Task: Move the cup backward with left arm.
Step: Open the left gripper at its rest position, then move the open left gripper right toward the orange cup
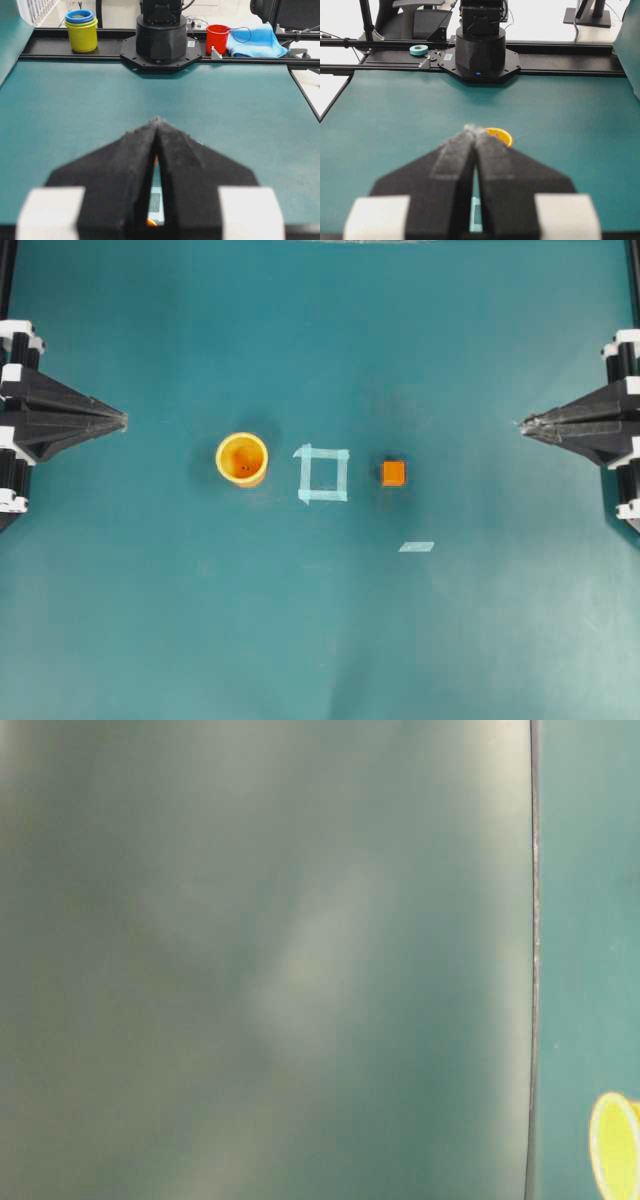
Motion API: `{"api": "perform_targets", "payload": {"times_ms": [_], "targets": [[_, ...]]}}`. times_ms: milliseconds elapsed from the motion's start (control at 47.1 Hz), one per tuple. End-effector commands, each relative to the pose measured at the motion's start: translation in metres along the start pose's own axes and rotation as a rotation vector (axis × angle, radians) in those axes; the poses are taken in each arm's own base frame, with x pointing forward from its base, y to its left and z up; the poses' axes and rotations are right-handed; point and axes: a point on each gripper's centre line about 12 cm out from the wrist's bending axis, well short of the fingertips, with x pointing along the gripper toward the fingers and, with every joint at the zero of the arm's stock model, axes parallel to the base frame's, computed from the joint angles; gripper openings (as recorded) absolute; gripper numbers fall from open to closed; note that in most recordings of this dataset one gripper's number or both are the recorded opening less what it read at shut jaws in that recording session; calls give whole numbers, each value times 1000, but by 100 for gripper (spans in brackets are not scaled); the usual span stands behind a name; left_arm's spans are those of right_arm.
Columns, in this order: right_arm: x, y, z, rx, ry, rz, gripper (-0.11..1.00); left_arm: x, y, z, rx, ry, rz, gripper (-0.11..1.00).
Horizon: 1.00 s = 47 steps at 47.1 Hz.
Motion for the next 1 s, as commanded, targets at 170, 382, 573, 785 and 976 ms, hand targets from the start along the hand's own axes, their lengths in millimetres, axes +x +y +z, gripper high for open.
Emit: {"api": "perform_targets", "payload": {"times_ms": [170,382,573,785,976], "targets": [[7,-1,18,1,-26,-3,0,3,-1,0,-11,29,-6,0],[8,-1,18,1,-26,-3,0,4,-1,6,-10,25,-6,0],[8,-1,18,1,-26,-3,0,4,-1,2,-11,64,-6,6],[8,-1,18,1,-25,-3,0,4,-1,-7,-12,143,-5,53],[8,-1,19,1,-26,-3,0,3,-1,-14,-11,198,-5,80]]}}
